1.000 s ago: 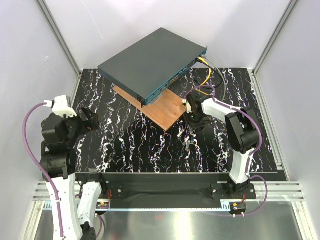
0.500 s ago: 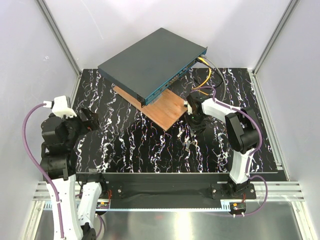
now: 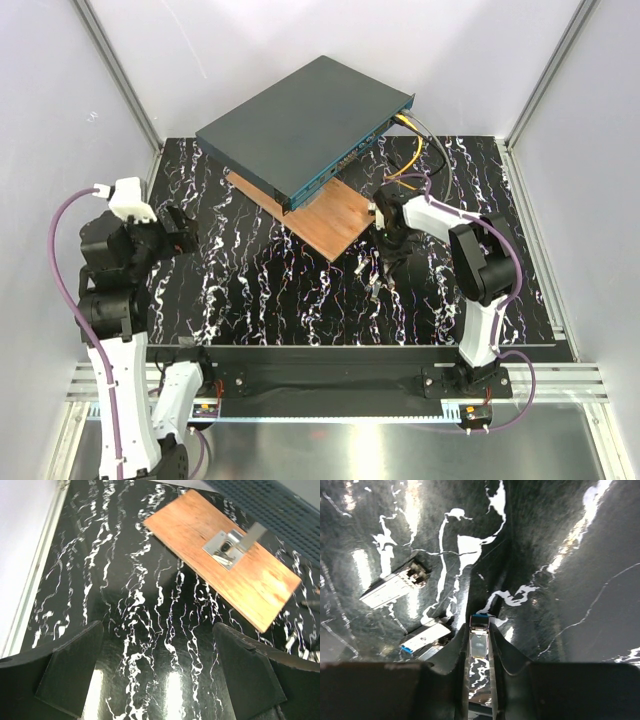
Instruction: Insert the plug into the switch port
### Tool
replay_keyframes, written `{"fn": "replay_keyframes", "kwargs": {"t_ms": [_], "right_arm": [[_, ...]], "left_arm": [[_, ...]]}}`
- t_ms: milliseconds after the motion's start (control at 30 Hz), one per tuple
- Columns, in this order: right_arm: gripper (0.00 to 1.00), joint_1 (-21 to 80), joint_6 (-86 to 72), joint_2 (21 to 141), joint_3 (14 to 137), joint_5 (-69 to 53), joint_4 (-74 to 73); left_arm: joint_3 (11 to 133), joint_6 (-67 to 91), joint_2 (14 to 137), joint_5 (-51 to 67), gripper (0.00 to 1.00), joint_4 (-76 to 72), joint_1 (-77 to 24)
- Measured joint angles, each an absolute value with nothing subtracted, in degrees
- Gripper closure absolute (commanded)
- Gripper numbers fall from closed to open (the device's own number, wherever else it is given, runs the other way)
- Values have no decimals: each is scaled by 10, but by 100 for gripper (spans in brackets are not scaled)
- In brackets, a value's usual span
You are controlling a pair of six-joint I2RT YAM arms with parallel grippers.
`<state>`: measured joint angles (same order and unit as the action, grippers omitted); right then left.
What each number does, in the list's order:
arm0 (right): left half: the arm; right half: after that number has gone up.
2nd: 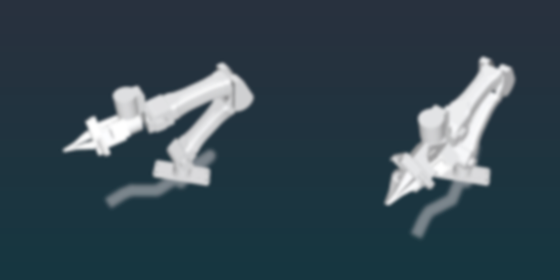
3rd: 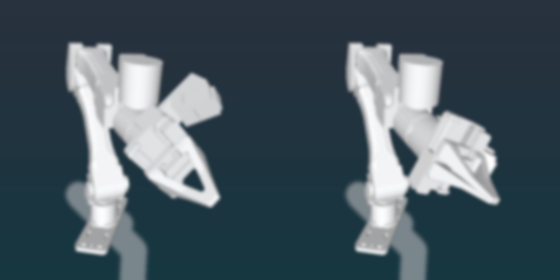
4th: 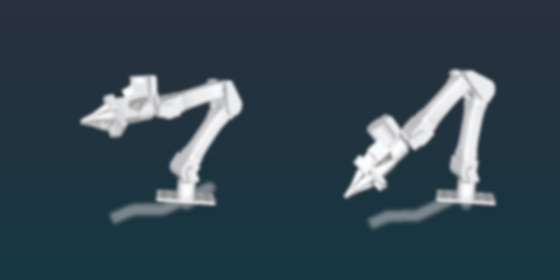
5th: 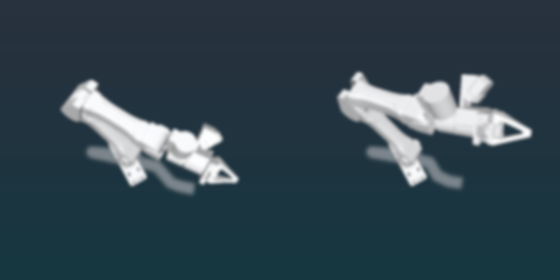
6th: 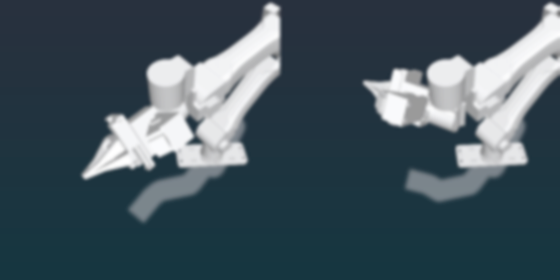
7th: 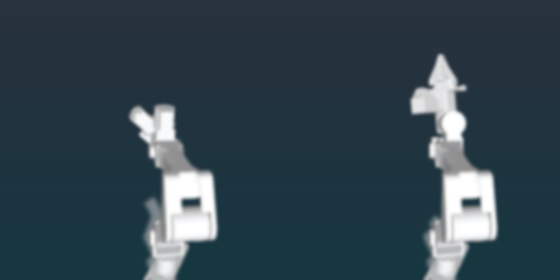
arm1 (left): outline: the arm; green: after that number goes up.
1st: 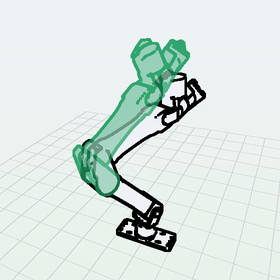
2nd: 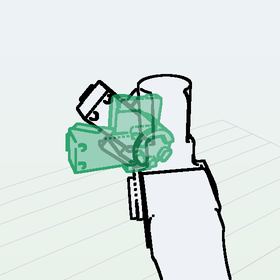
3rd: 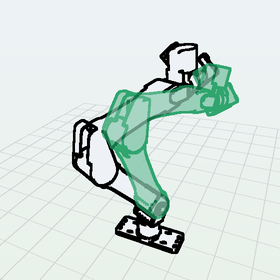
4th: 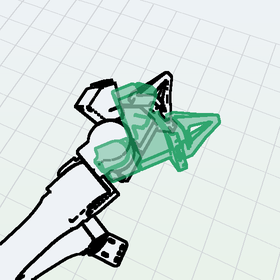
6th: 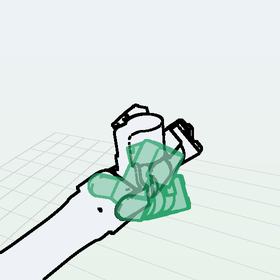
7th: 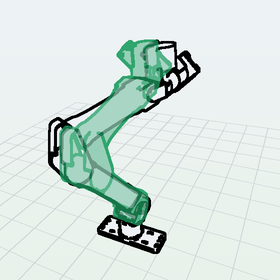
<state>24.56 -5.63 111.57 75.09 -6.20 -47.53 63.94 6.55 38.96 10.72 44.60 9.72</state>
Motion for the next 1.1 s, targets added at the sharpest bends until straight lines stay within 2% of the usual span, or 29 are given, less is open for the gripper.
{"fn": "replay_keyframes", "kwargs": {"t_ms": [200,467,700,767,933,1100], "right_arm": [[100,190,-46,1070,752,-137,-479],[100,24,-5,847,805,-272,-477],[100,21,-37,700,842,-376,-421],[100,22,-66,673,842,-395,-390],[100,22,-140,629,821,-424,-309],[100,22,-217,596,753,-411,-215]], "left_arm": [[666,33,376,199,1,455,97],[821,44,428,374,1,479,97],[916,74,511,462,1,464,78],[957,68,556,454,1,459,27],[1080,4,703,364,2,466,-185],[1050,-73,772,211,10,434,-381]]}}
